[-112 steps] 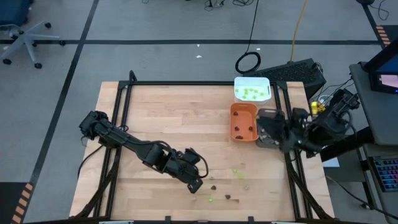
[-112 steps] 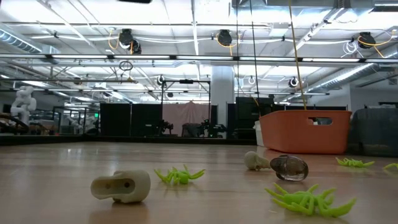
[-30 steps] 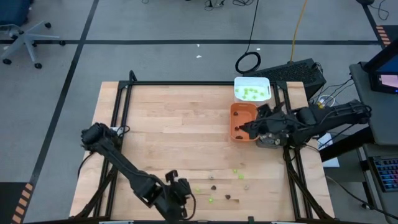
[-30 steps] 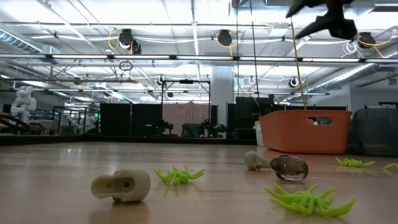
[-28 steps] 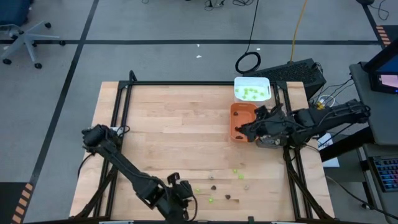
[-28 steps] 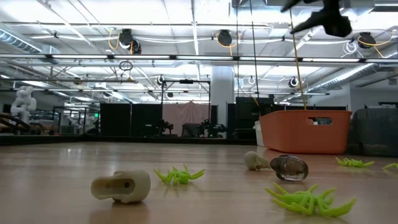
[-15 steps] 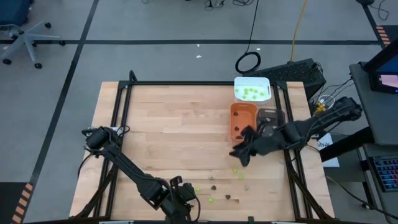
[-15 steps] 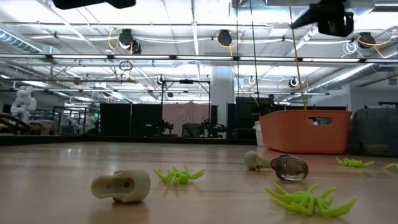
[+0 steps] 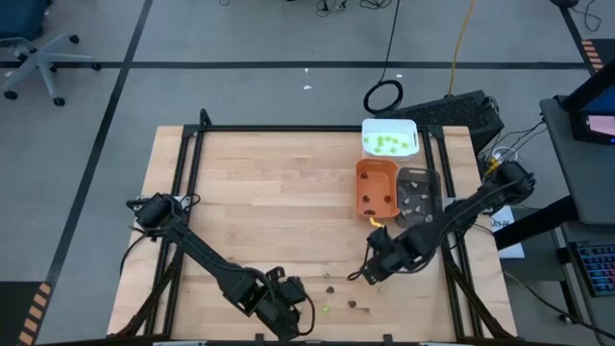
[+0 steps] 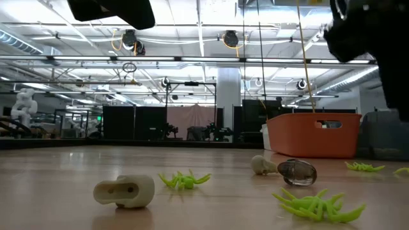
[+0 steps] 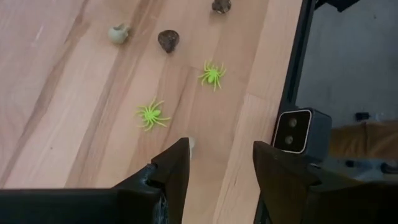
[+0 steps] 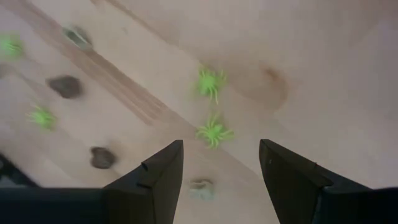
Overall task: Sort Halloween decoration
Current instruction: Put the green spider toy into the white bin
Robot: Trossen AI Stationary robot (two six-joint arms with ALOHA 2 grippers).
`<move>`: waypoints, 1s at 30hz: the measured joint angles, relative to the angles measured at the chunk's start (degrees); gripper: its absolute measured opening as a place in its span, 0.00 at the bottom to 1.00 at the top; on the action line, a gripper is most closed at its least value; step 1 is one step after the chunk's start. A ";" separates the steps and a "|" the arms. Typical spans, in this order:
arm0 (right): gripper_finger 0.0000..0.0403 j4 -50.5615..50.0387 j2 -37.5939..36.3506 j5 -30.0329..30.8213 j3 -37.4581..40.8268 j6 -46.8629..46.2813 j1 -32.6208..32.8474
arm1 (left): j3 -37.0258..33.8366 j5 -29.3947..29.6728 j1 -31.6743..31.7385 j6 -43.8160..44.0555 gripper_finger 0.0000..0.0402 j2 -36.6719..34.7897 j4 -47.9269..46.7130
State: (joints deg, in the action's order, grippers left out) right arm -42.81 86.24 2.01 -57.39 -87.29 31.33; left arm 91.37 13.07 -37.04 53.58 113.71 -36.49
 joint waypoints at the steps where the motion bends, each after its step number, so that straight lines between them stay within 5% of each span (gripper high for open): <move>1: 0.48 0.17 1.08 -1.30 0.00 -0.37 -0.02 | 0.00 -0.14 0.00 0.00 0.44 0.00 0.00; 20: 0.47 8.25 13.15 -5.82 -0.17 -1.81 0.28 | 0.00 -2.61 0.37 -0.03 0.44 -0.07 -1.30; 30: 0.15 6.93 13.61 -6.30 -0.07 -1.43 0.26 | 0.02 -2.26 0.42 0.05 0.44 -1.62 -4.37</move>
State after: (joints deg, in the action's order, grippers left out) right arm -35.88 99.85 -4.29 -57.46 -88.72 31.59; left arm 91.39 10.81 -36.62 53.63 112.09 -40.86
